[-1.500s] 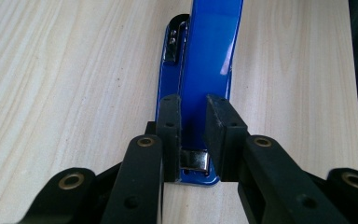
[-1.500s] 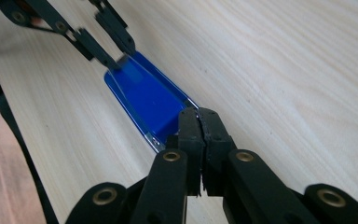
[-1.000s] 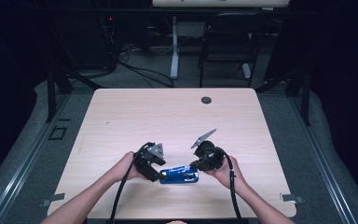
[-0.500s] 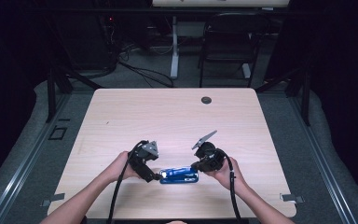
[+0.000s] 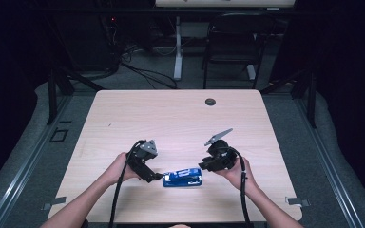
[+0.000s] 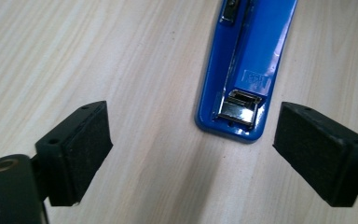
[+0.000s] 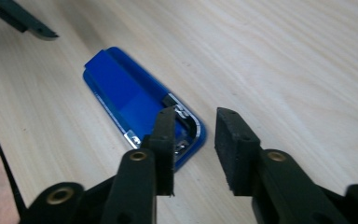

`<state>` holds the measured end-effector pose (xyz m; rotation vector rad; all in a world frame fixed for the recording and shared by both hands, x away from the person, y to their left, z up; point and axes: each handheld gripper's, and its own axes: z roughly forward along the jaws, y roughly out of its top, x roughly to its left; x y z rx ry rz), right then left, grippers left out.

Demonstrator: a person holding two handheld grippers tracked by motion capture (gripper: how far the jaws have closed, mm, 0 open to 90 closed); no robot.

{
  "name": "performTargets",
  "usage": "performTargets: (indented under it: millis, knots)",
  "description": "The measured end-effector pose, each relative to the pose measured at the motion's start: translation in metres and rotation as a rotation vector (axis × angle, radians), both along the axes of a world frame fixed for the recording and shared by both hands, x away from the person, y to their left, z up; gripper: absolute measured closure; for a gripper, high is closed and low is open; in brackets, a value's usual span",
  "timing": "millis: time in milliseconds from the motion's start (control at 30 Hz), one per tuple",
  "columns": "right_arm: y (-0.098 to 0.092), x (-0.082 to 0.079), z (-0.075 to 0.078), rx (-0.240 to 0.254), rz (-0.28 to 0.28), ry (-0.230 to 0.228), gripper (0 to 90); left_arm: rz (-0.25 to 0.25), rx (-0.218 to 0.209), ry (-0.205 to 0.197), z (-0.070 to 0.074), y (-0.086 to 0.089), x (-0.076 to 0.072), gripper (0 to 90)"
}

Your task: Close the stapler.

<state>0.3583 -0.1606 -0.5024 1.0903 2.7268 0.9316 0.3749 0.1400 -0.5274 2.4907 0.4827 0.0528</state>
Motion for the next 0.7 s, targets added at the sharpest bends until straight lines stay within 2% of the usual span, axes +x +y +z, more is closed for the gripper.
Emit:
performTargets:
  millis: [133,333,533,600,633,700]
  knots:
    - [-0.013,0.005,0.004,-0.025,-0.042,-0.032,40.0,0.037,-0.015,-0.011,0.002,0.007,0.004,6.4]
    - [-0.038,0.012,0.01,-0.044,-0.102,-0.077,22.3,0.098,-0.024,-0.021,0.002,0.021,0.012,1.8]
    - [-0.068,0.02,0.007,-0.055,-0.172,-0.054,11.7,0.181,-0.023,-0.013,-0.005,0.038,0.024,0.1]
    - [-0.077,0.024,0.003,-0.069,-0.197,-0.045,1.3,0.213,-0.016,-0.016,-0.008,0.044,0.028,0.1]
    - [-0.082,0.026,0.001,-0.078,-0.208,-0.025,0.0,0.224,-0.012,-0.016,-0.01,0.046,0.03,0.0]
    - [-0.093,0.029,-0.004,-0.069,-0.231,-0.019,0.0,0.252,0.006,-0.008,-0.016,0.053,0.036,0.0]
